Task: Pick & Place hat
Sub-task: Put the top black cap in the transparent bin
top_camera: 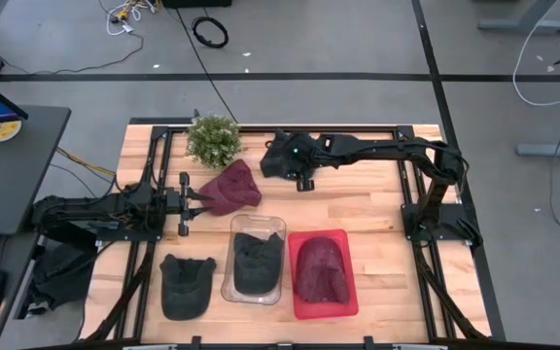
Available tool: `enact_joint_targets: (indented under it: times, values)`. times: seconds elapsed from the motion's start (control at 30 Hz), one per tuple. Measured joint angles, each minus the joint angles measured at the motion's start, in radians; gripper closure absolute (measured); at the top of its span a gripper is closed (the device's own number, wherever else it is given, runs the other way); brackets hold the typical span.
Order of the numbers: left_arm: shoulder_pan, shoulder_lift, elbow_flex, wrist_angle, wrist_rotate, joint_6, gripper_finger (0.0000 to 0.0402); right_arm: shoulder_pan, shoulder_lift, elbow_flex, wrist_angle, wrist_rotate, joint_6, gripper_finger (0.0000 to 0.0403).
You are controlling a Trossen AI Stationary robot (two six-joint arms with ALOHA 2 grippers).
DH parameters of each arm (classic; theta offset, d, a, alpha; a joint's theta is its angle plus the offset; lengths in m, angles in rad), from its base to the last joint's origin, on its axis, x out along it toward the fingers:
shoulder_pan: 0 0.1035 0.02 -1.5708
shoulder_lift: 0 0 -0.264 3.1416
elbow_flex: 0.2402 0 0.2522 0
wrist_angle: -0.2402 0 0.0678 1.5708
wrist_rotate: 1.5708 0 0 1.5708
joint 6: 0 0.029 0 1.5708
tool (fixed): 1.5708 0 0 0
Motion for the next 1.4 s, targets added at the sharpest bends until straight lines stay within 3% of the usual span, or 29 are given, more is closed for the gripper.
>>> enact_joint_targets:
  times: [0.17,0.47,1.1,1.4]
  values:
    - [0.0,0.0,0.0,0.0,0.0,0.0,0.0287,-0.052,0.0,-0.008,0.036,-0.002,-0.036,0.0243]
    - [0.0,0.0,0.0,0.0,0.0,0.0,0.0287,-0.126,0.009,-0.008,0.07,-0.099,-0.078,0.0243]
    - [0.0,0.0,0.0,0.0,0.0,0.0,0.0287,-0.146,0.159,-0.008,0.065,-0.114,-0.029,0.0243]
    - [0.0,0.0,0.0,0.0,0.0,0.0,0.0287,-0.149,0.172,-0.008,0.069,-0.091,-0.025,0.0249]
